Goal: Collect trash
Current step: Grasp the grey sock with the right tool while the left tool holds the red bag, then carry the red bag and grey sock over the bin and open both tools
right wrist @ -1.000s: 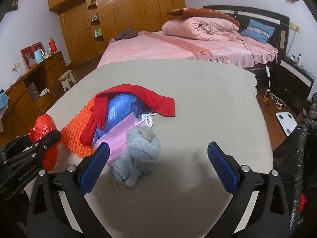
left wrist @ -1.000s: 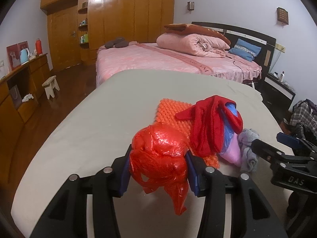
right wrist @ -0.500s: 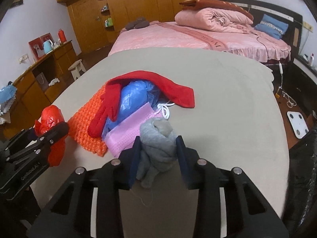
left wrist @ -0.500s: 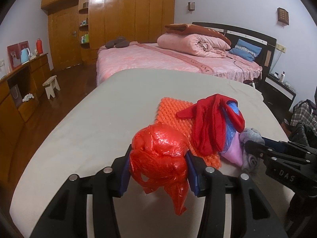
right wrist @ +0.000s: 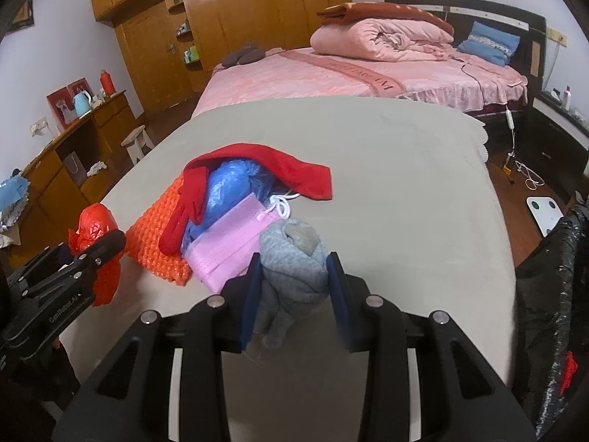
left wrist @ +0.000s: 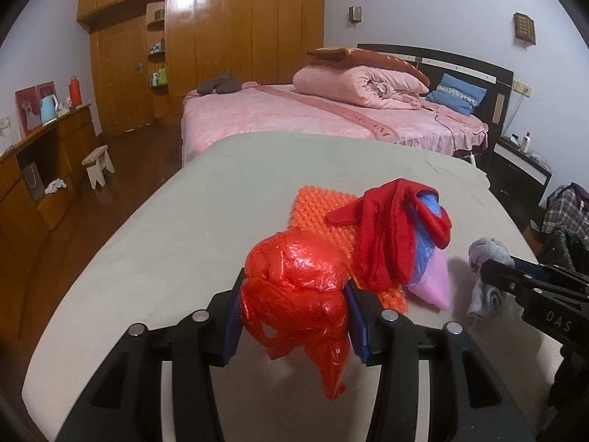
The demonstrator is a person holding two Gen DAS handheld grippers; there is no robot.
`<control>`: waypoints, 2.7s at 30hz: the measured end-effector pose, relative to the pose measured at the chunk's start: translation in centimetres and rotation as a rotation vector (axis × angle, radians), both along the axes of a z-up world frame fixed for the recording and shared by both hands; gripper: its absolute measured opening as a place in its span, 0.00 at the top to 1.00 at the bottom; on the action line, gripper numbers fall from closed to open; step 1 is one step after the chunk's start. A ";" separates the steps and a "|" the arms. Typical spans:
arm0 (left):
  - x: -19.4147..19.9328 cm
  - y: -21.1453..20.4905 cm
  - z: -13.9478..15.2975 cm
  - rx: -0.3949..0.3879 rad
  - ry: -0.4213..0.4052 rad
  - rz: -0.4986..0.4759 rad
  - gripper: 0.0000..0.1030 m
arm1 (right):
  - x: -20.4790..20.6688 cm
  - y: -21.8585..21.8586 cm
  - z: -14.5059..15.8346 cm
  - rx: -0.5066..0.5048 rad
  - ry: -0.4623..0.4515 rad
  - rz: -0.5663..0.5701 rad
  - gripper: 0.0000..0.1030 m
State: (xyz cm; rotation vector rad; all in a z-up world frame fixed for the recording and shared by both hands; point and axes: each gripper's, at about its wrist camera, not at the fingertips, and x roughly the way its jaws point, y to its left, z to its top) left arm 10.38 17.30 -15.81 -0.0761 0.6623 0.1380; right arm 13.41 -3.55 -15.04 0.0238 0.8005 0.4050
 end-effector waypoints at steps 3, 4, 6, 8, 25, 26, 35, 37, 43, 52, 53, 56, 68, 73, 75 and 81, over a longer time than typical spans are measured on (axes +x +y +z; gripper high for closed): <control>-0.4 -0.6 0.7 -0.004 -0.014 -0.011 0.54 | -0.2 -0.7 0.4 0.004 -0.008 -0.005 0.67; -0.6 -0.9 1.0 -0.002 -0.021 -0.018 0.54 | -0.3 -0.8 0.5 0.005 -0.010 -0.006 0.67; -0.9 -1.6 1.7 -0.005 -0.036 -0.033 0.54 | -0.7 -1.3 0.9 0.007 -0.016 -0.009 0.67; -1.0 -2.1 2.3 -0.009 -0.048 -0.045 0.54 | -1.0 -1.7 1.3 0.009 -0.023 -0.010 0.67; -1.7 -10.6 6.3 -0.045 -0.126 -0.243 0.54 | -4.2 -8.2 5.6 0.023 -0.118 -0.095 0.67; -1.7 -11.3 6.5 -0.047 -0.129 -0.256 0.54 | -4.5 -8.8 5.8 0.022 -0.125 -0.106 0.67; -1.6 -15.5 7.6 -0.059 -0.150 -0.347 0.54 | -6.2 -15.1 7.6 0.000 -0.184 -0.223 0.67; -1.6 -16.7 8.0 -0.059 -0.159 -0.373 0.54 | -6.7 -17.0 8.0 -0.005 -0.194 -0.262 0.67; -1.5 -20.4 9.0 -0.070 -0.177 -0.453 0.54 | -7.9 -21.7 8.5 -0.030 -0.221 -0.360 0.67; -0.9 -26.7 9.7 -0.087 -0.182 -0.583 0.54 | -9.6 -27.9 7.5 -0.051 -0.209 -0.486 0.67; -0.8 -27.3 9.8 -0.087 -0.181 -0.593 0.54 | -9.8 -28.4 7.3 -0.053 -0.207 -0.497 0.67; -0.5 -29.3 9.4 -0.085 -0.169 -0.629 0.54 | -10.3 -29.7 7.0 -0.060 -0.205 -0.519 0.67; 0.8 -34.5 7.7 -0.106 -0.114 -0.712 0.54 | -10.9 -33.2 5.6 -0.065 -0.190 -0.586 0.66; 1.3 -35.5 7.1 -0.126 -0.091 -0.760 0.46 | -11.0 -33.5 5.1 -0.088 -0.189 -0.608 0.54; 1.3 -35.4 7.1 -0.136 -0.094 -0.762 0.37 | -11.2 -33.5 5.3 -0.100 -0.203 -0.625 0.37; 1.3 -33.0 7.8 -0.152 -0.123 -0.714 0.21 | -11.7 -33.2 5.8 -0.099 -0.243 -0.642 0.07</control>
